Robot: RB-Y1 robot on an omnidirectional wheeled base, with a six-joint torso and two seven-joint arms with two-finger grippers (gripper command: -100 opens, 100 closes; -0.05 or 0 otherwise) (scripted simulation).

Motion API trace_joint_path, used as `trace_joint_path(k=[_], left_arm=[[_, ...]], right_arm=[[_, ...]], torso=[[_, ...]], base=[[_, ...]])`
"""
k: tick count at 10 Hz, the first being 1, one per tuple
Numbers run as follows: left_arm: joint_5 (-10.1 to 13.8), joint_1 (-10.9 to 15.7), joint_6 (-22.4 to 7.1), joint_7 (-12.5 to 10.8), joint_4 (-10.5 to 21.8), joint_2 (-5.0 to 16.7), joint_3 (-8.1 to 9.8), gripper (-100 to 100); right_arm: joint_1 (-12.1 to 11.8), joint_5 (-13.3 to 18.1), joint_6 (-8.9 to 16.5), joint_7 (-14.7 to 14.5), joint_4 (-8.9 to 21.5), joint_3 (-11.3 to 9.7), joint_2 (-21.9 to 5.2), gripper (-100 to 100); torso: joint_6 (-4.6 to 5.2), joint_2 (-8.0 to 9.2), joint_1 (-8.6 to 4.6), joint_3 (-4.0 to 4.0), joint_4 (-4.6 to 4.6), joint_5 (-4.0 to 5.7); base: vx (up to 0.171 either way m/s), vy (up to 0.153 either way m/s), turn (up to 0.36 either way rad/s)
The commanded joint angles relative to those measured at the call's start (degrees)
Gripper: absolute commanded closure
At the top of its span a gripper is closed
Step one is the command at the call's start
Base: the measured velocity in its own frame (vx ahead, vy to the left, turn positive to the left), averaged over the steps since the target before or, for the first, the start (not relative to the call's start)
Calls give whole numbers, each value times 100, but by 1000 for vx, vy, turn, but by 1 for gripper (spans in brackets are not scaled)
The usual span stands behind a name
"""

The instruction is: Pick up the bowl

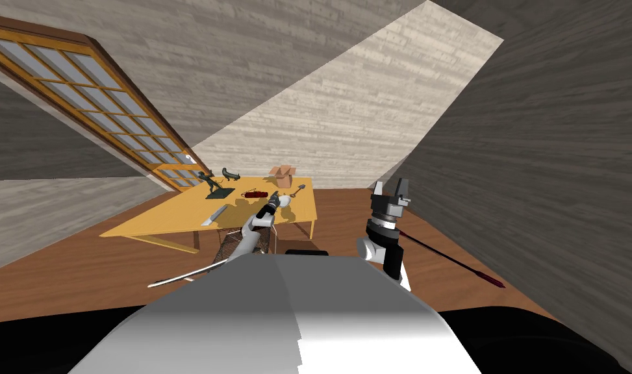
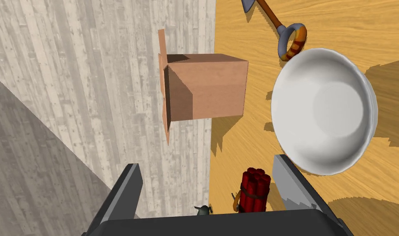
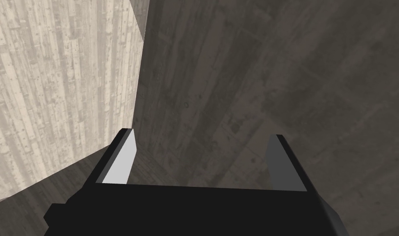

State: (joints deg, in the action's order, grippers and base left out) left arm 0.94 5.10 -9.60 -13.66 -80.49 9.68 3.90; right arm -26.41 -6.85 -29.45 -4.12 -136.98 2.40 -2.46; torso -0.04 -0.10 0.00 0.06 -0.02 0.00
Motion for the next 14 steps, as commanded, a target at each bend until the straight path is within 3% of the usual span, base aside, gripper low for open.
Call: trace_joint_path(k=[1,4,5,10,14], left_arm=[[26,163,-237,-63,286,16,77,-100],[61,384,-636,-148,838,30,214,-100],[61,384,-694,-148,838,30,214,-100],[118,727,-1512,-268,1641,72,488,-100],[140,847,-1864,-308,1983,97,612,-100]], right_arm=[[0,0,0,0,0,0,0,0],[0,0,0,0,0,0,0,0],[0,0,0,0,0,0,0,0],[0,0,0,0,0,0,0,0],[-1,0,0,0,0,0,0,0]], torso=[[0,0,0,0,0,0],[0,-9,-1,5,-2,0],[0,-9,-2,5,-2,1],[0,-9,-2,5,-2,0],[-1,-15,0,8,-3,0]], base=[[29,-6,-47],[47,-7,-55],[29,-3,-22],[50,-4,-54],[54,-3,-29]])
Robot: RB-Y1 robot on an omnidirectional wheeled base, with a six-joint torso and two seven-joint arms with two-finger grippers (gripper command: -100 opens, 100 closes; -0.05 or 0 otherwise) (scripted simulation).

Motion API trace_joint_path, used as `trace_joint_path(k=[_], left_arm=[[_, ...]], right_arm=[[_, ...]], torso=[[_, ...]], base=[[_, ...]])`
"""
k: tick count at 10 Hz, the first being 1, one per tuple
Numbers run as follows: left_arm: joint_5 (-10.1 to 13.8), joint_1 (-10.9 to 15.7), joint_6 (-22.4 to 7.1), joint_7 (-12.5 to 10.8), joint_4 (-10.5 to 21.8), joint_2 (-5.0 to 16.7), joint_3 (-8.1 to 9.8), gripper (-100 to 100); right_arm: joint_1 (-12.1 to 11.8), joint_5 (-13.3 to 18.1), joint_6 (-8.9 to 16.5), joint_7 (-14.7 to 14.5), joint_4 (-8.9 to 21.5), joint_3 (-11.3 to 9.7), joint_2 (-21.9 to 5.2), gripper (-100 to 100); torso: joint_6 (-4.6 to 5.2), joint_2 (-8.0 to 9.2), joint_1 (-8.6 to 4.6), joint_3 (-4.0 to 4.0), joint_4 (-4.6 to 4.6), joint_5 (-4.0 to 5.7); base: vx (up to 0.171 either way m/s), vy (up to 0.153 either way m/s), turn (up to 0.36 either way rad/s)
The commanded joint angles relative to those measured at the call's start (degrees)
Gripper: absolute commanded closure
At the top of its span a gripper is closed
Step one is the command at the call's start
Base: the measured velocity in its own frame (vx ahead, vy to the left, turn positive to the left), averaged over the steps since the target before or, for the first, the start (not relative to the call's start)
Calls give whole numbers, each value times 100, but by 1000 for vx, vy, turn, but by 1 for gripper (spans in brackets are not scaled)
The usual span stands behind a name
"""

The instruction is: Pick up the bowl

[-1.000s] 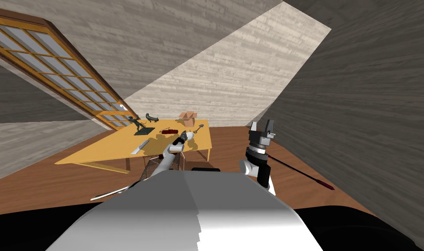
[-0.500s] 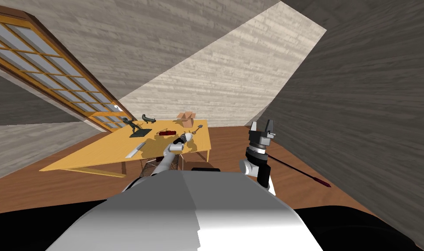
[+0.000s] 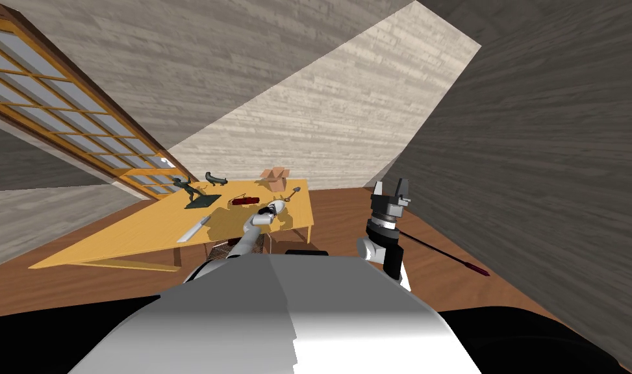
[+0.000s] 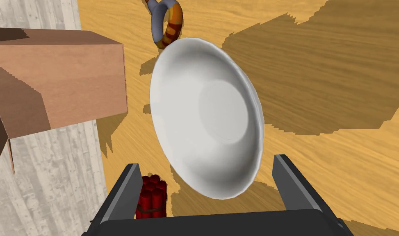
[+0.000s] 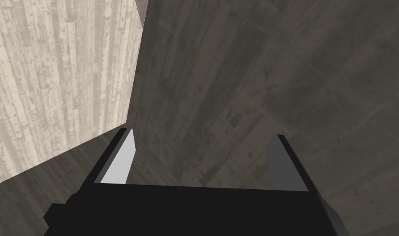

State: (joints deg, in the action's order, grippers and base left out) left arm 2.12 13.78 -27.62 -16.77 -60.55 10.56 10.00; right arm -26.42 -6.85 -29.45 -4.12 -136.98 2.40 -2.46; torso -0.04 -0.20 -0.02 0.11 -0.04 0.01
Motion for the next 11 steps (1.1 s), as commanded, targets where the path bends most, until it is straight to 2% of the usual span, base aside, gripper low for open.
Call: trace_joint_path(k=[1,5,6,7,8,9,11], left_arm=[[31,26,-215,-13,133,19,59,-100],[59,132,-665,-52,554,29,226,-100],[63,136,-733,-57,621,23,250,-100],[84,121,-662,-37,580,37,229,-100],[82,124,-686,-40,586,36,232,0],[83,92,-512,-18,716,12,227,-100],[84,52,-298,10,880,-19,221,-100]], right_arm=[[0,0,0,0,0,0,0,0],[0,0,0,0,0,0,0,0],[0,0,0,0,0,0,0,0],[0,0,0,0,0,0,0,0],[0,0,0,0,0,0,0,0],[0,0,0,0,0,0,0,0],[0,0,0,0,0,0,0,0]], torso=[[0,0,0,0,0,0],[-1,-8,2,5,-2,-1],[0,-6,-1,4,-1,0],[0,-3,0,1,-1,0],[-1,8,1,-4,1,0],[-1,15,1,-9,3,0],[-1,-6,4,3,-1,-1]], base=[[42,1,-34],[73,0,-40],[55,-1,-30],[23,2,-6],[0,0,0],[42,5,16],[91,14,16]])
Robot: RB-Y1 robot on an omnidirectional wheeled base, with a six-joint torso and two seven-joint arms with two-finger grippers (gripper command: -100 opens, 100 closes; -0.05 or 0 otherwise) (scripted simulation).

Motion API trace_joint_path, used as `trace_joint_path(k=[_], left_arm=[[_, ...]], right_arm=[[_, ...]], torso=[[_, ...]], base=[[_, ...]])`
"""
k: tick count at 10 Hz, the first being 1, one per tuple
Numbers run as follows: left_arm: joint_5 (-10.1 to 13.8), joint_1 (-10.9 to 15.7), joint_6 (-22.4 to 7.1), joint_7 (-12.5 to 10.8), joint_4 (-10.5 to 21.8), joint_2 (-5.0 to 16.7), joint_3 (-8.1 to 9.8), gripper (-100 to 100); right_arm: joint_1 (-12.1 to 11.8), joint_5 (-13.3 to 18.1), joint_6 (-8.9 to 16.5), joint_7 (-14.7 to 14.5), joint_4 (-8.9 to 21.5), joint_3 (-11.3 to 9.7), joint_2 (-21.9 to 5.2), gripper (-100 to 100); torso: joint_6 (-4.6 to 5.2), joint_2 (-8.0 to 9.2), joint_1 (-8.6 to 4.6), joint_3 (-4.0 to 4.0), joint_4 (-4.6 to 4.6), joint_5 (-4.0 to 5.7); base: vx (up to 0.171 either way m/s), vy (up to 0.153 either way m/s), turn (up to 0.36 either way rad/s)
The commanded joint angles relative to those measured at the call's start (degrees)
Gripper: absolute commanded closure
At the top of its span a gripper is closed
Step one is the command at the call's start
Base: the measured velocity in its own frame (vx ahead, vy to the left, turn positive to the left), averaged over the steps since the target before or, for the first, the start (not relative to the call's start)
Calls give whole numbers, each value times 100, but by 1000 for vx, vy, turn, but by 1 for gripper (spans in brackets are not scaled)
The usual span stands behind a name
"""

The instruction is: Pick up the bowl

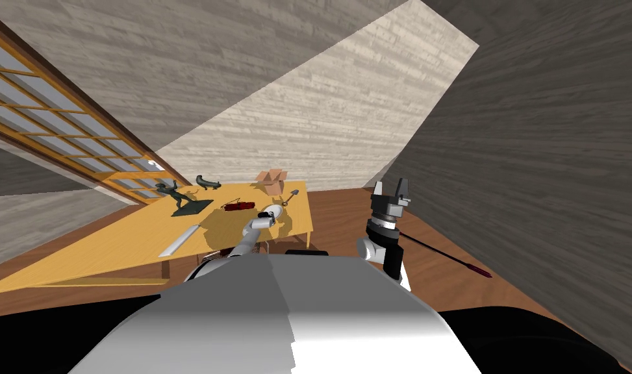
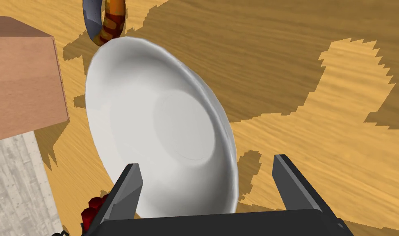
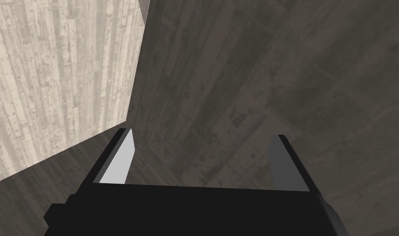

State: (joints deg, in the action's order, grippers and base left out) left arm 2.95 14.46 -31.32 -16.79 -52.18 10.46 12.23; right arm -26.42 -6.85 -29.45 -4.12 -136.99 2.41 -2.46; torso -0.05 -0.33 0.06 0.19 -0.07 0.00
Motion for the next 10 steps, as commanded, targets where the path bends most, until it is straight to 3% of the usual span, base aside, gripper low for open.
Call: trace_joint_path(k=[1,2,6,7,8,10], left_arm=[[0,0,0,0,0,0,0,-100],[3,0,23,6,10,1,0,100],[3,3,22,8,7,-1,-3,100],[3,2,21,7,8,-1,-2,0],[0,24,-141,-15,-121,21,4,100],[-1,56,-313,-37,-252,46,9,100]], right_arm=[[0,0,0,0,0,0,0,0],[1,0,0,0,0,0,0,0],[1,0,0,0,0,0,0,0],[1,0,0,0,0,0,0,0],[1,0,0,0,0,0,0,0],[2,0,0,0,1,-1,0,0]], torso=[[0,0,0,0,0,0],[0,13,-2,-6,2,0],[-3,32,-8,-18,5,3],[-2,34,-9,-19,7,3],[-2,35,-9,-20,8,4],[-2,70,-14,-39,14,7]], base=[[43,9,2],[7,1,0],[2,1,-2],[0,0,0],[-59,-3,-16],[-91,-8,-13]])
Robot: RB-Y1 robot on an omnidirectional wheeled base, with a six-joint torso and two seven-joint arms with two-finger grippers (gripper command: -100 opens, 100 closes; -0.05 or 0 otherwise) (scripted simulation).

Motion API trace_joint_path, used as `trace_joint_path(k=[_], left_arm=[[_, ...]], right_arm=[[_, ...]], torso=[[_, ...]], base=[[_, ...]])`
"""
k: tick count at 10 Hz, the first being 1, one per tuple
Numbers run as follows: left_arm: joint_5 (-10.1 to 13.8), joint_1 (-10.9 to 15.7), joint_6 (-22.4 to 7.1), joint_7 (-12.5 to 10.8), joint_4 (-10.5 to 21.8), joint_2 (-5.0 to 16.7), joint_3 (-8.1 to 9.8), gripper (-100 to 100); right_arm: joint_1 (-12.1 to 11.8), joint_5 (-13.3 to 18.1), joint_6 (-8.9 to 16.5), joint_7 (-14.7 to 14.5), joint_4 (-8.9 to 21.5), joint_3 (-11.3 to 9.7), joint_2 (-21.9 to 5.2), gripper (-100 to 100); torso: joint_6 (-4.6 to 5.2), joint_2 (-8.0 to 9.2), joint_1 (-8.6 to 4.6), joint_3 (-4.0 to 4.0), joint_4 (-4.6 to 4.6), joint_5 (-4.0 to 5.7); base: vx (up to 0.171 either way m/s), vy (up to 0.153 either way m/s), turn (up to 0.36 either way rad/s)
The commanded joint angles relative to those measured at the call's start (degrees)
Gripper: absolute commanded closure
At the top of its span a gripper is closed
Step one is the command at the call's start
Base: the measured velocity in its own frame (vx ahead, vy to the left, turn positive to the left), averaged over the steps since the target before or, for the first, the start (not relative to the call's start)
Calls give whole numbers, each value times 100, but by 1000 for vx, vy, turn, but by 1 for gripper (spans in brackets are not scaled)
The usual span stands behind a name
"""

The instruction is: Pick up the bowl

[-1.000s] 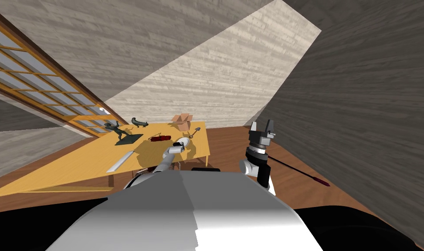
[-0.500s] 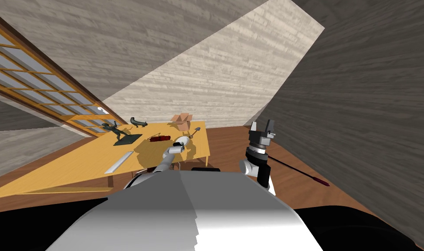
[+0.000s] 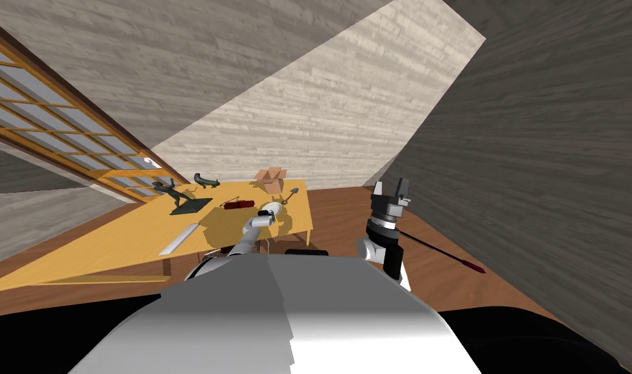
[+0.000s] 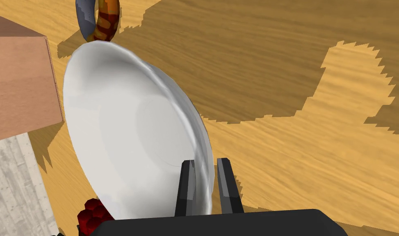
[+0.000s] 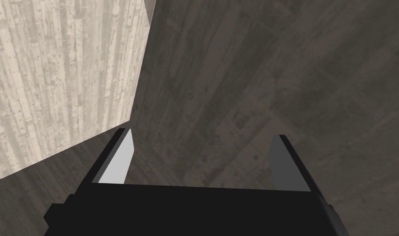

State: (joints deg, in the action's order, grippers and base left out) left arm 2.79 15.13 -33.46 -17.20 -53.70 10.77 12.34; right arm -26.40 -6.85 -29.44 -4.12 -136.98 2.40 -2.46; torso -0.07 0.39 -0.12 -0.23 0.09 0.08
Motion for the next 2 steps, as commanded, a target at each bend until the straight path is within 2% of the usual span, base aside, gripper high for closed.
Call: trace_joint_path(k=[1,2], left_arm=[[0,0,0,0,0,0,0,100],[0,3,-15,-3,2,1,1,0]], right_arm=[[0,0,0,0,0,0,0,0],[-1,0,0,0,0,0,0,0]], torso=[[0,0,0,0,0,0],[0,-12,1,6,-1,0]], base=[[-34,-6,-1],[-7,-1,2]])
